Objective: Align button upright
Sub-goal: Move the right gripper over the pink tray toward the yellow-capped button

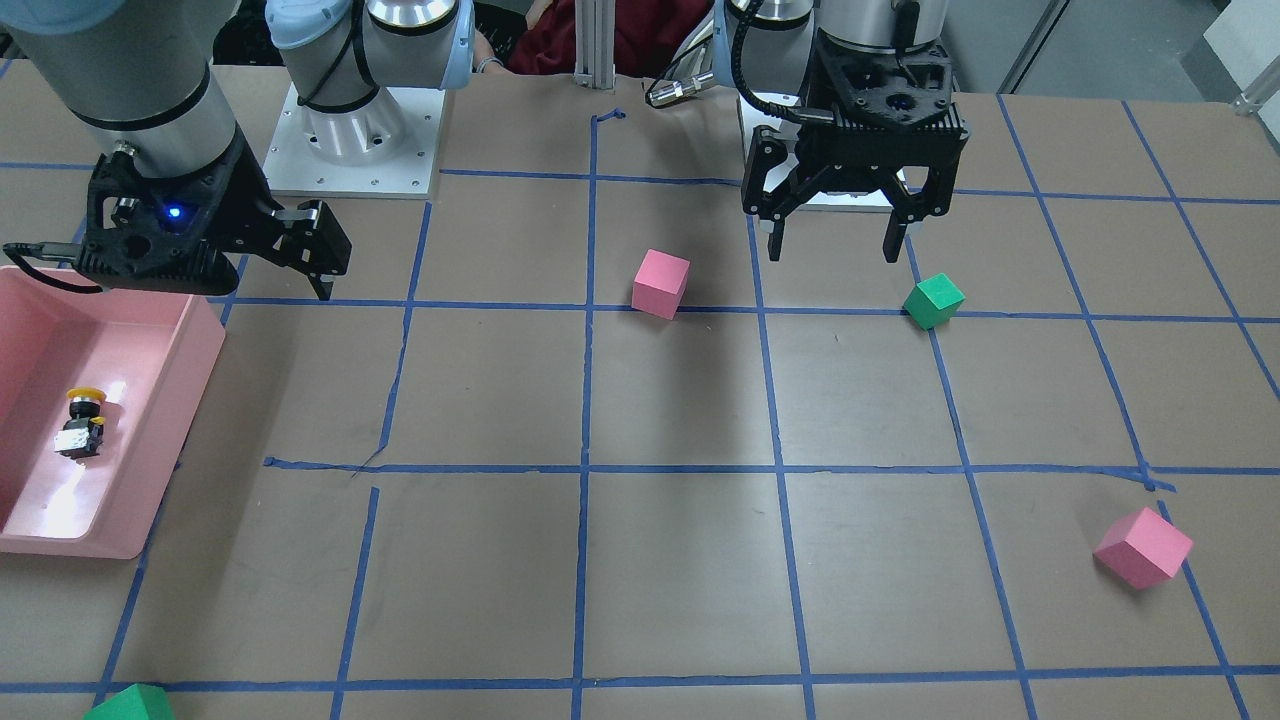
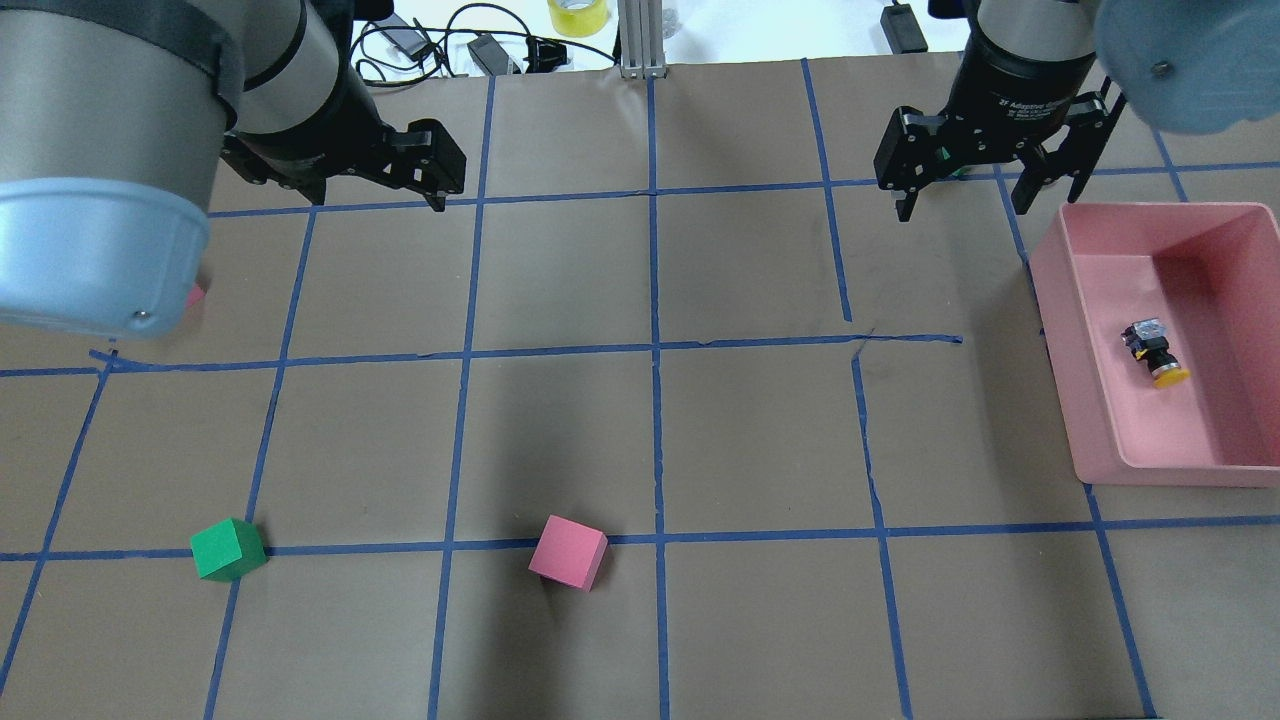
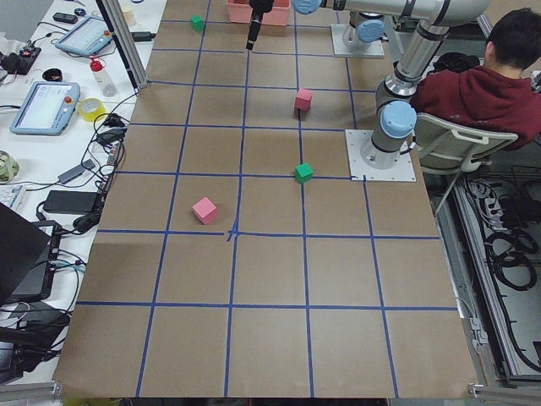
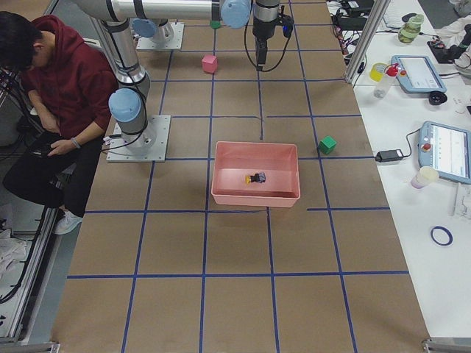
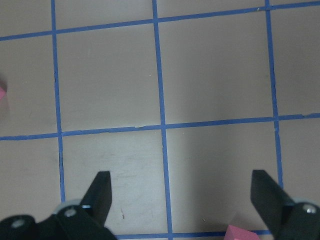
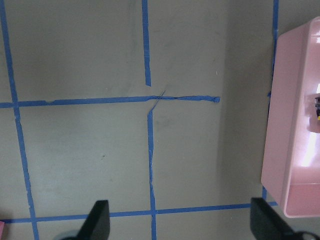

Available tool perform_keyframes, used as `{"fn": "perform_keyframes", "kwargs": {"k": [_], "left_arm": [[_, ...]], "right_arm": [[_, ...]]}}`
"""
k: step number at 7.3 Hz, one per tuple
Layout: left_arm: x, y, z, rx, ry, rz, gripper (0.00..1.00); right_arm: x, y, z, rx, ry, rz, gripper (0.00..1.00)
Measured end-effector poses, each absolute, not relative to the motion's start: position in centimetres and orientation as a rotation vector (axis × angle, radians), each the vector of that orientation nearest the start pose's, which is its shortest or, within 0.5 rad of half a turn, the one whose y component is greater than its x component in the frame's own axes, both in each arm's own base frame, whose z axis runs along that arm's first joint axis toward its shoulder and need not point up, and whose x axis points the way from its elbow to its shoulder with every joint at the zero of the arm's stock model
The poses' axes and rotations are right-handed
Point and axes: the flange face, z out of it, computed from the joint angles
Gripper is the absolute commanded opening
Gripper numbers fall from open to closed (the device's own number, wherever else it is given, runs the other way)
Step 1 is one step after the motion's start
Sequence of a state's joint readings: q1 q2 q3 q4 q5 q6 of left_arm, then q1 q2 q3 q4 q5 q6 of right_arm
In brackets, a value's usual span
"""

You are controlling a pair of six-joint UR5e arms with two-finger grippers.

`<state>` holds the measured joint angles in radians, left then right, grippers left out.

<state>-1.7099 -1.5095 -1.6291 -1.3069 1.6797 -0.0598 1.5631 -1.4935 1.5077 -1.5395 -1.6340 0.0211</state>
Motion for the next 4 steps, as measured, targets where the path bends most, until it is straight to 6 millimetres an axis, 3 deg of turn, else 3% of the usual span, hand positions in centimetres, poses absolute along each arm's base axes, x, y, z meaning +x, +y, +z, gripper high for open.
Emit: {"fn": "perform_keyframes", "kwargs": {"k": [3,4], "left_arm": [[-18.9,-46.7,51.9,0.098,3.03,-0.421,1.0],[-18.9,-46.7,51.8,0.099,3.03,-0.419,1.0]], "right_arm": [[10.8,-52.4,48.0,0.075,3.268,0.053,1.0],[9.2,-52.7,47.7,0.081,3.286,0.068,1.0]]}}
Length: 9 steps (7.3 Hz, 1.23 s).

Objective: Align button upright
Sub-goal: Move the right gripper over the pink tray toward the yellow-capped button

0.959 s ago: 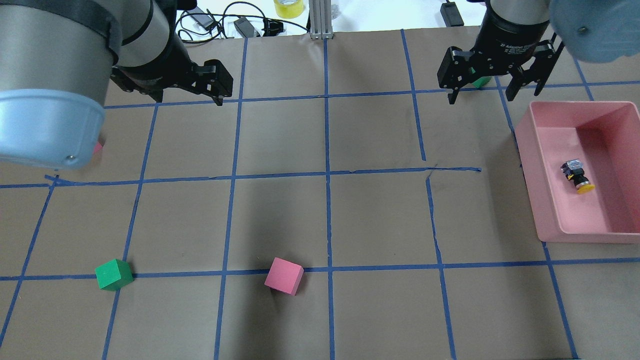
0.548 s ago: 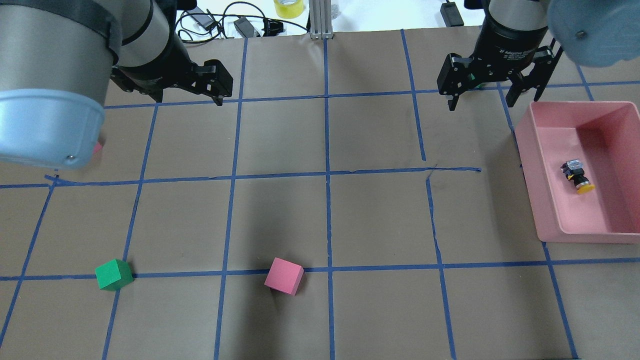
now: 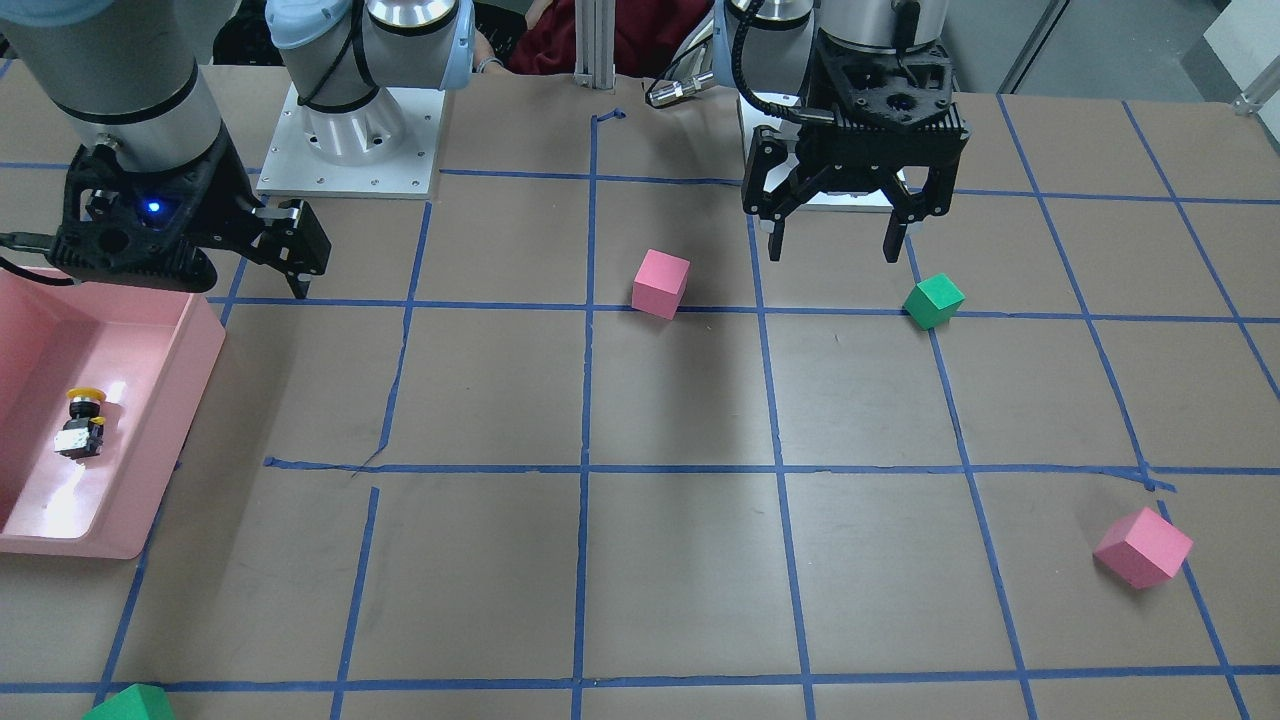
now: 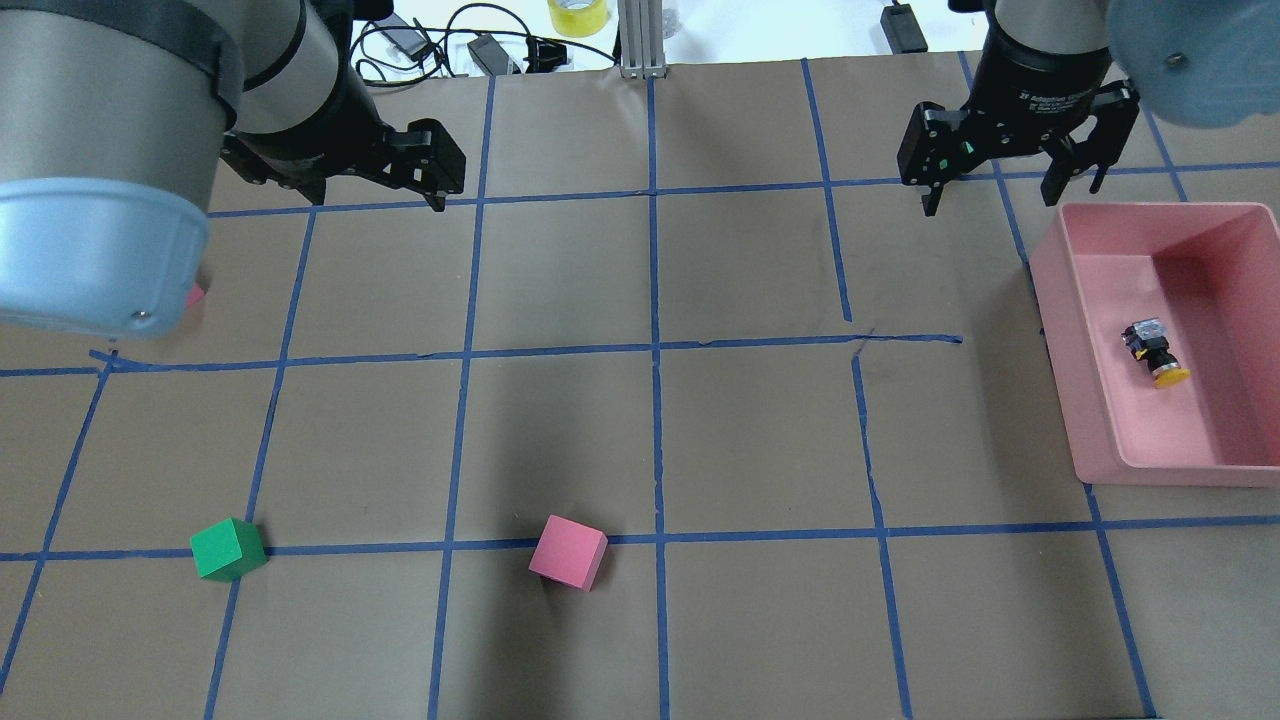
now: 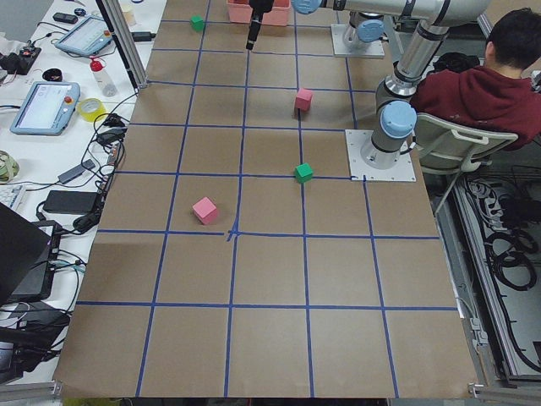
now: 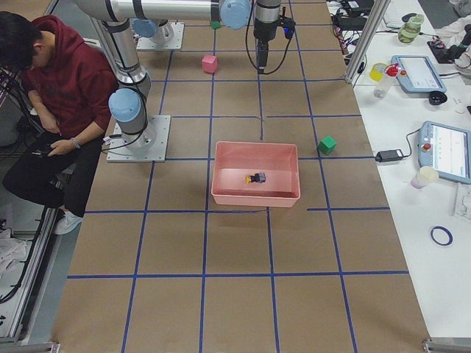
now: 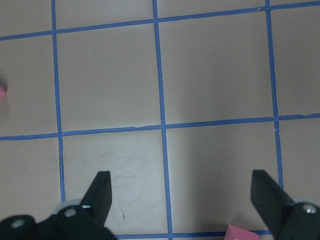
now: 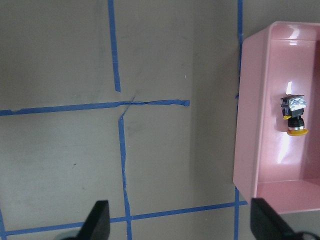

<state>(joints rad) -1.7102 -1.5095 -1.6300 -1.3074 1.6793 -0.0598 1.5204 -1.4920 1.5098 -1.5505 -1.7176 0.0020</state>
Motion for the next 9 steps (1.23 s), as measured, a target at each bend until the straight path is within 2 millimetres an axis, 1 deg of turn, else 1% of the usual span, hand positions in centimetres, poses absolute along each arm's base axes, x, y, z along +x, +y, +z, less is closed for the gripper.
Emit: {"fn": "perform_keyframes", "kwargs": {"k": [1,2,3,4,5,7,8,9], "left_arm": [[-18.9,-46.6,51.7,0.1,3.033,-0.415,1.0],[-19.1,-46.6,51.4,0.103,3.045,-0.407,1.0],[-19.3,-46.4,51.1,0.106,3.065,-0.396,1.0],[-19.4,-46.1,51.0,0.107,3.082,-0.378,1.0],[-19.4,-45.7,51.0,0.106,3.089,-0.353,1.0],[-19.2,-45.3,51.3,0.104,3.095,-0.305,1.0],[-19.1,-45.4,51.5,0.102,3.095,-0.299,1.0],[-19.0,-45.7,52.0,0.1,3.094,-0.304,1.0]], "right_arm": [[6.6,-52.9,47.0,0.061,3.305,0.113,1.0],[3.1,-53.1,46.1,0.059,3.306,0.164,1.0],[-0.6,-53.2,44.9,0.114,3.298,0.199,1.0],[-4.1,-53.3,43.4,0.19,3.288,0.218,1.0],[-7.1,-53.5,41.3,0.259,3.283,0.213,1.0],[-12.3,-53.5,37.0,0.283,3.287,0.162,1.0],[-14.9,-53.2,34.4,0.302,3.28,0.154,1.0],[-17.2,-52.7,31.3,0.345,3.257,0.181,1.0]]}}
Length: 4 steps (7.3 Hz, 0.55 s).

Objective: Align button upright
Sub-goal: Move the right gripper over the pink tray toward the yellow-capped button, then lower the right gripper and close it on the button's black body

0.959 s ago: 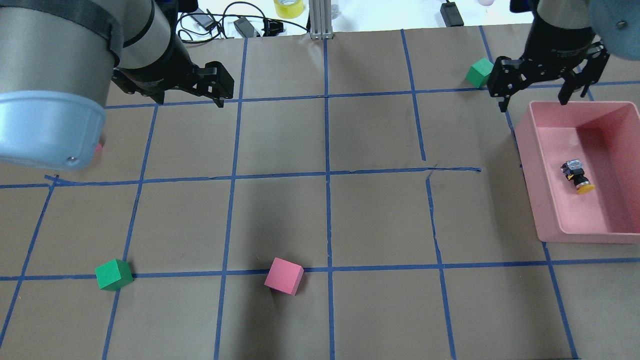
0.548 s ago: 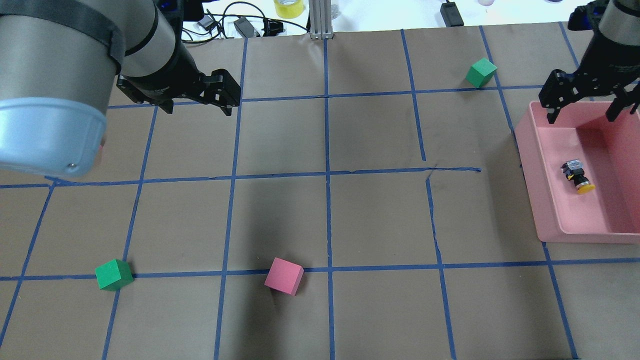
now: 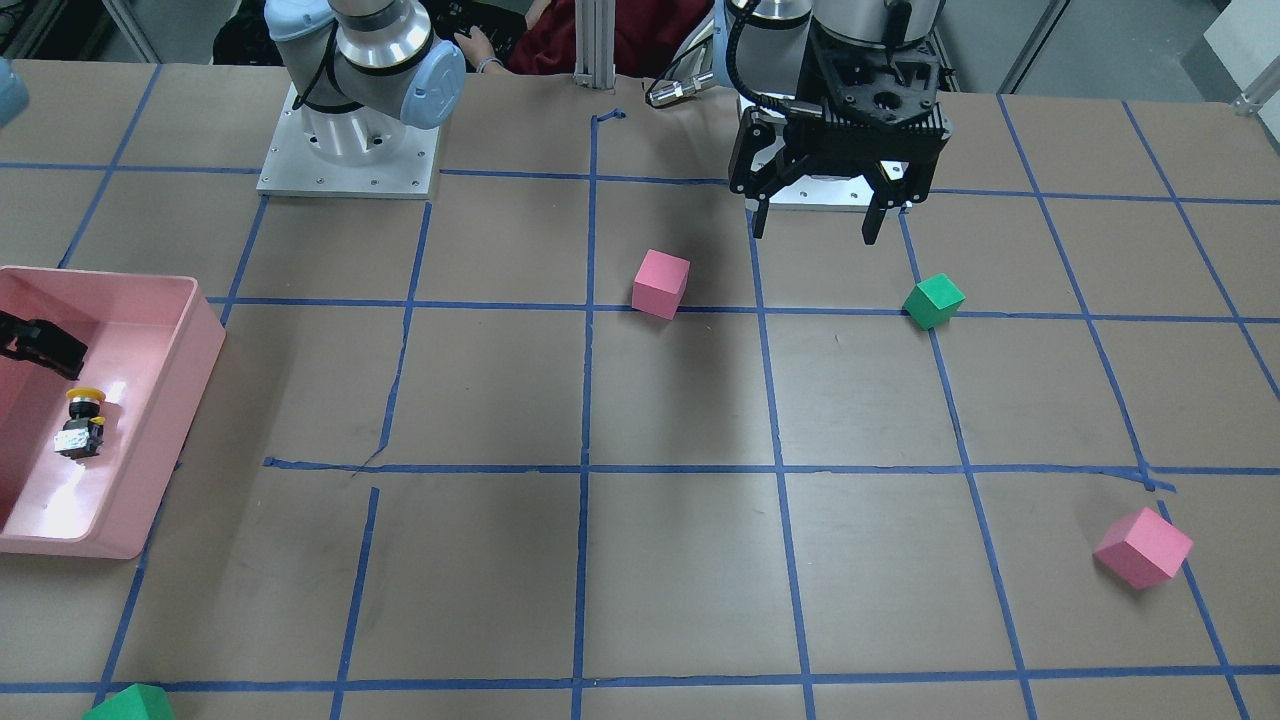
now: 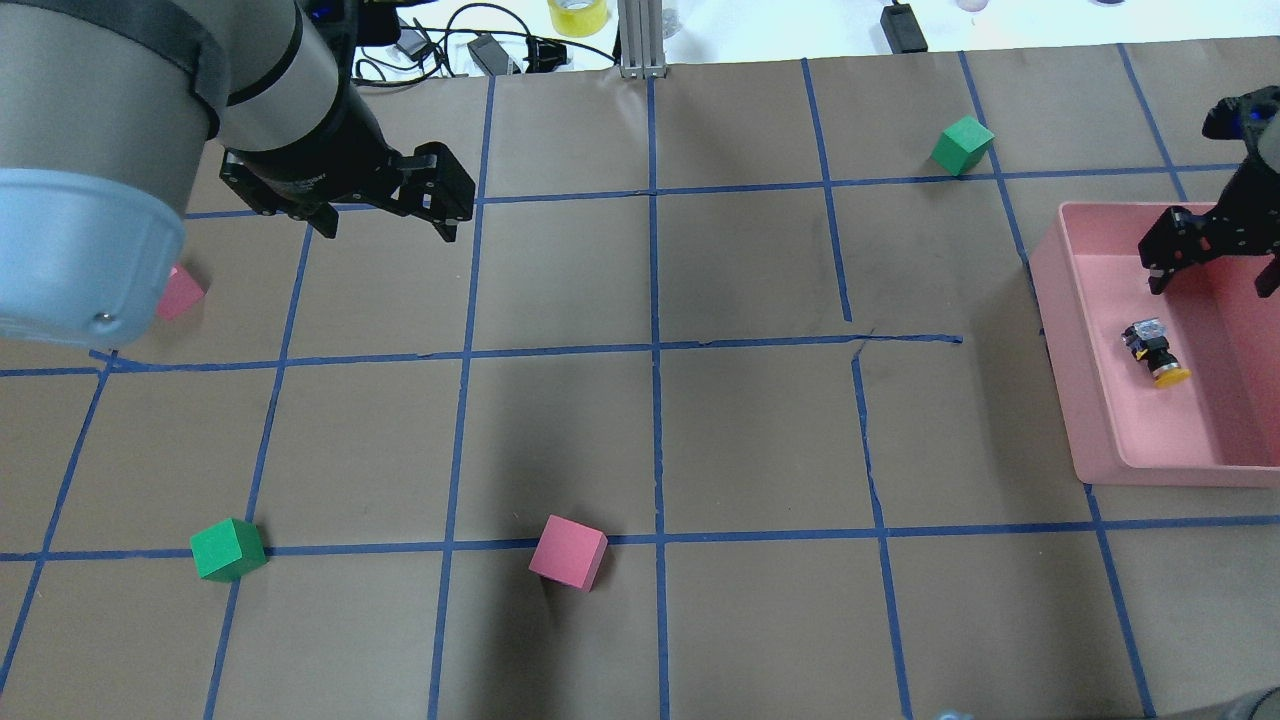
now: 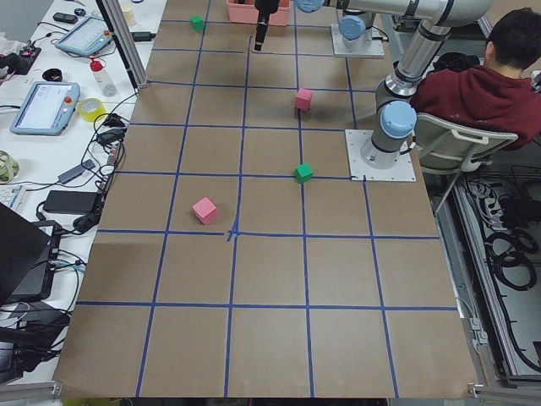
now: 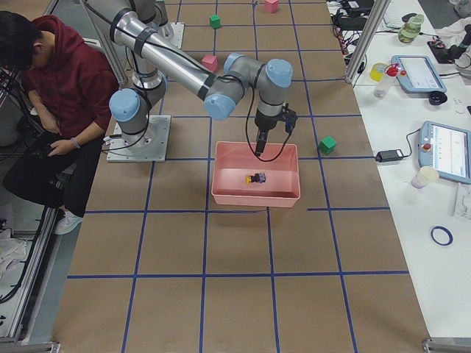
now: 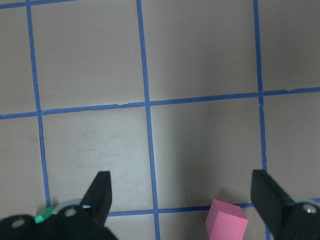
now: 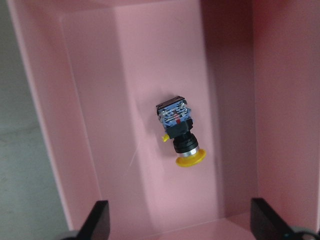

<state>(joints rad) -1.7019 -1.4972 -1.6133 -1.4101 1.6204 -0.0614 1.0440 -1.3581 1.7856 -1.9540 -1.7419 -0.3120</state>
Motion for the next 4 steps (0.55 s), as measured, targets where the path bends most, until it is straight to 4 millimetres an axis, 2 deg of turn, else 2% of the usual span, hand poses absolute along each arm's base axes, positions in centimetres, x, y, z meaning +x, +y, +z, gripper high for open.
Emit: {"fn": "perform_keyframes", "kwargs": {"k": [1,2,4], "left_arm": [[-18.6,-46.1,52.7,0.087,3.094,-0.317,1.0],[-18.2,-46.4,53.4,0.07,3.091,-0.338,1.0],[-17.9,-46.7,53.5,0.056,3.093,-0.342,1.0]], "right_arm": [[-18.9,-52.2,28.7,0.385,3.236,0.204,1.0],[-19.8,-52.0,27.0,0.406,3.227,0.213,1.0],[-20.6,-52.4,23.7,0.416,3.209,0.253,1.0]]}}
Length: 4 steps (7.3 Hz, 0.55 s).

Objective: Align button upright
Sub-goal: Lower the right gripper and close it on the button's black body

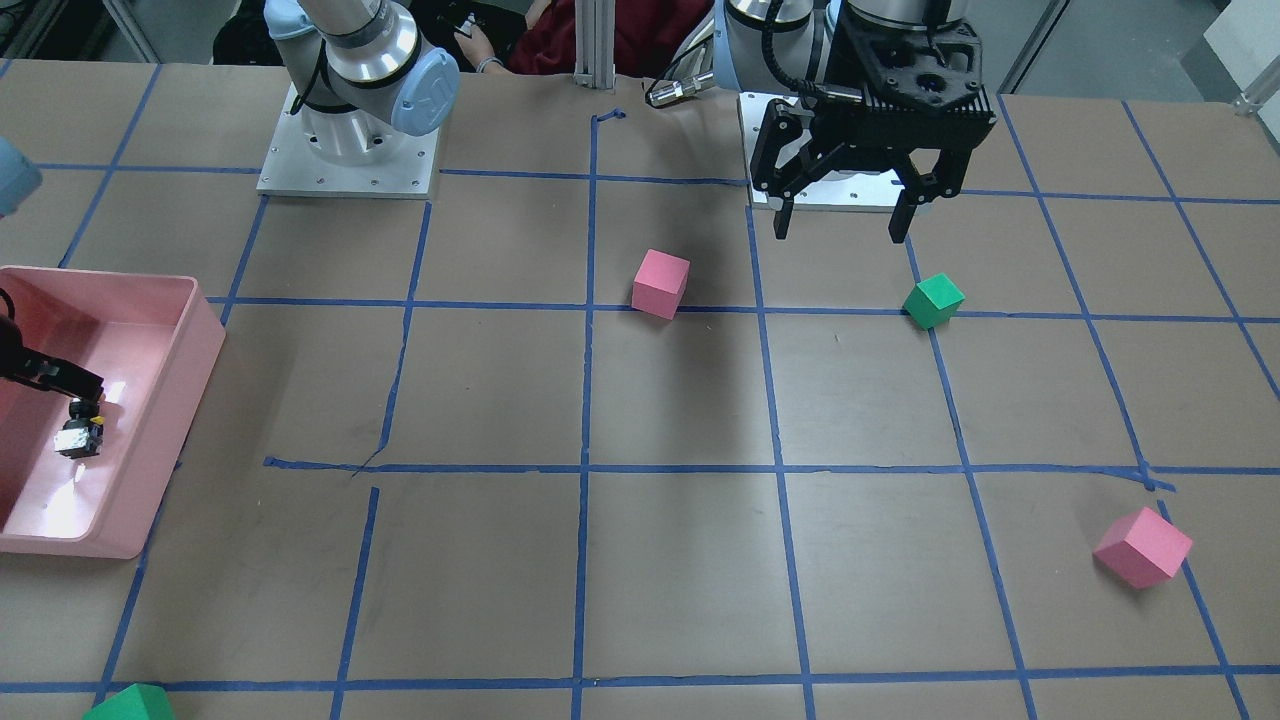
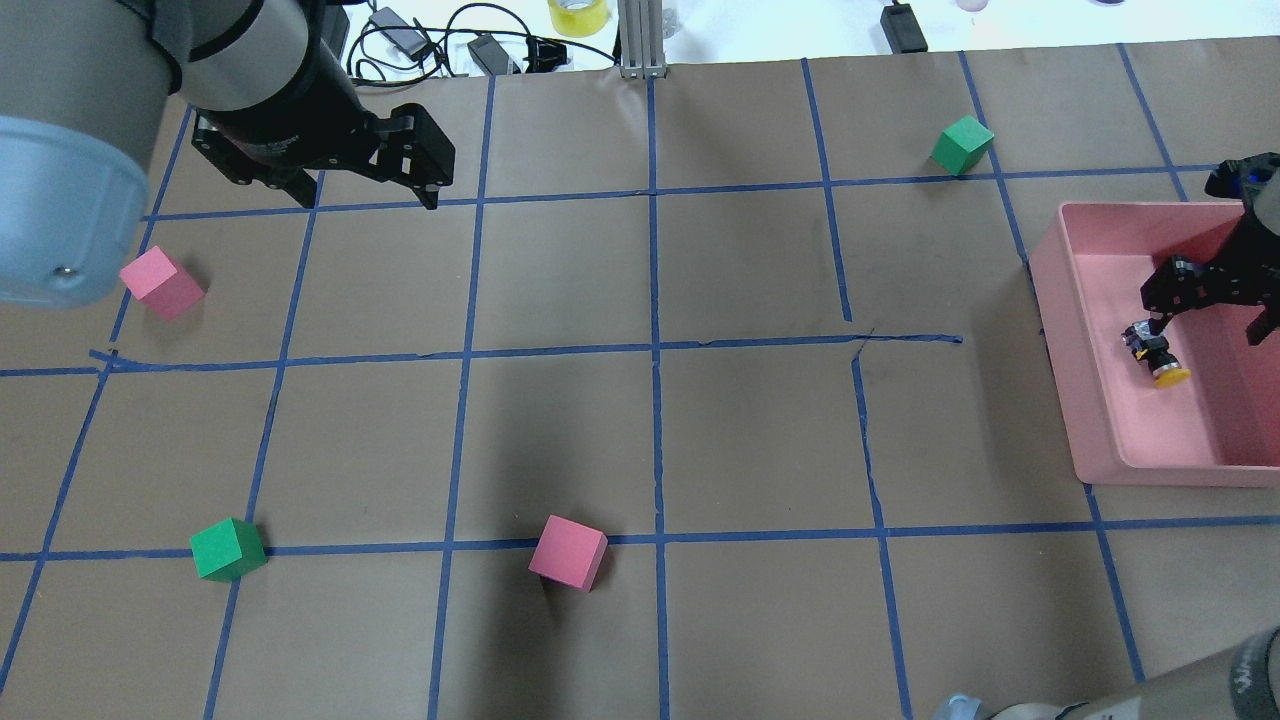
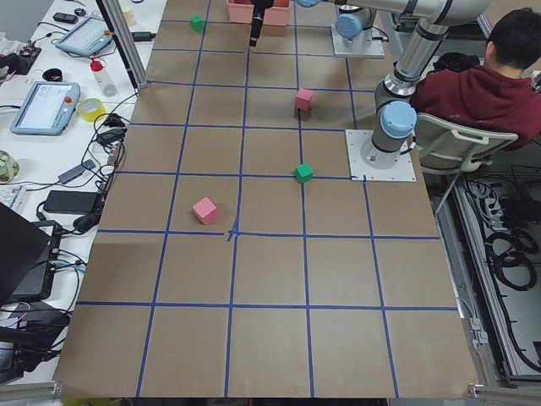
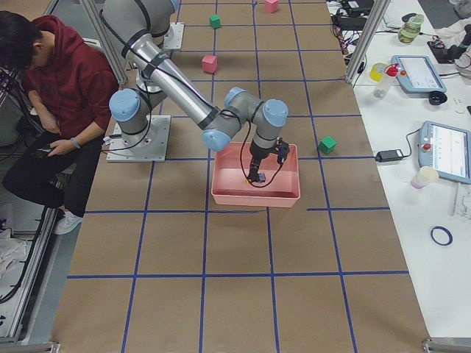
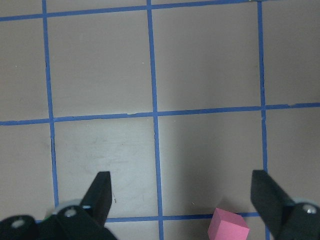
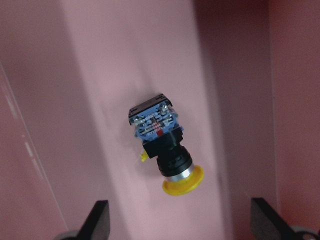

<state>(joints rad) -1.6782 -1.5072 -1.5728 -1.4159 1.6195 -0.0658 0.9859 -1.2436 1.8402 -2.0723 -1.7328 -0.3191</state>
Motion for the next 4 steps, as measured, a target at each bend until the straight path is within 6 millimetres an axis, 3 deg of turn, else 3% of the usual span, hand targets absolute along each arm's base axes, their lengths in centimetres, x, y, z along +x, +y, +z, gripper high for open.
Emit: {"fn": "perform_keyframes", "kwargs": {"k": [4], "left_arm": [[-17.0,-47.7,52.0,0.047,3.08,-0.299,1.0]], "right_arm": [[-21.3,-53.1,20.5,0.421,3.206,0.268,1.0]]}}
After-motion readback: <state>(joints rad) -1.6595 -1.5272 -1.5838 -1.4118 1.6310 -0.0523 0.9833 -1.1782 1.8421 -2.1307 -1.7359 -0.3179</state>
